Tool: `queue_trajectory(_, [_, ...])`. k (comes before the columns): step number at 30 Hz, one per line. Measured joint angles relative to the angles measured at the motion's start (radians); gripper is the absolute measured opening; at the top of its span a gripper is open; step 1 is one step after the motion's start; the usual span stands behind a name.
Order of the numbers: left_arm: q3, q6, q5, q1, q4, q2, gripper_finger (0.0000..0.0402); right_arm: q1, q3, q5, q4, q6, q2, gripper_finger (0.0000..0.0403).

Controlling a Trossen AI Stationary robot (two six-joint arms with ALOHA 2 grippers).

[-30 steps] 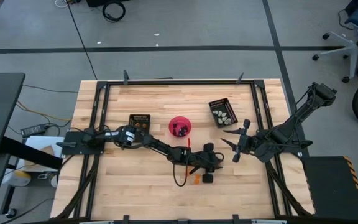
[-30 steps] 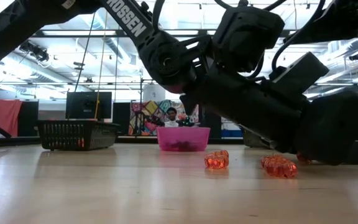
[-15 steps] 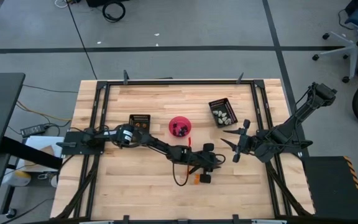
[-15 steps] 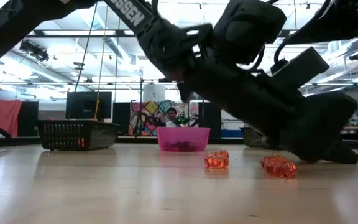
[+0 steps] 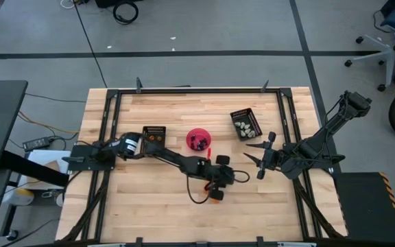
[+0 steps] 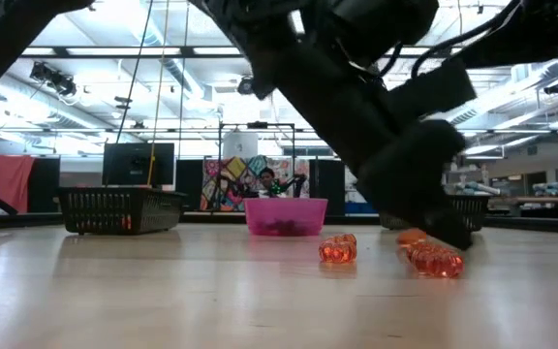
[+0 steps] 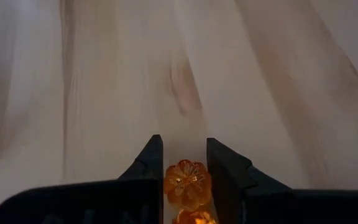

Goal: Sort Halloween decoration
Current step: Put the orange pumpkin toy into the left black bin

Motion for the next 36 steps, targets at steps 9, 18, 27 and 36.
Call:
queue_trajectory(9, [0.001, -0.064, -0.021, -0.014, -0.328, -0.084, 0.0065, 0.000, 0.000, 0.000, 0.001, 0.001, 0.000, 0.0167])
queue_trajectory(18, [0.004, -0.146, -0.028, -0.039, -0.557, -0.123, 0.0065, 0.000, 0.000, 0.000, 0.001, 0.002, 0.000, 0.0167])
queue_trajectory(27, [0.006, -0.231, -0.072, -0.052, -0.783, -0.180, 0.0065, 0.000, 0.000, 0.000, 0.002, 0.002, 0.000, 0.0167])
queue_trajectory(36, [0.006, -0.295, -0.134, -0.056, -1.010, -0.188, 0.0069, 0.000, 0.000, -0.012, 0.007, 0.002, 0.000, 0.0167])
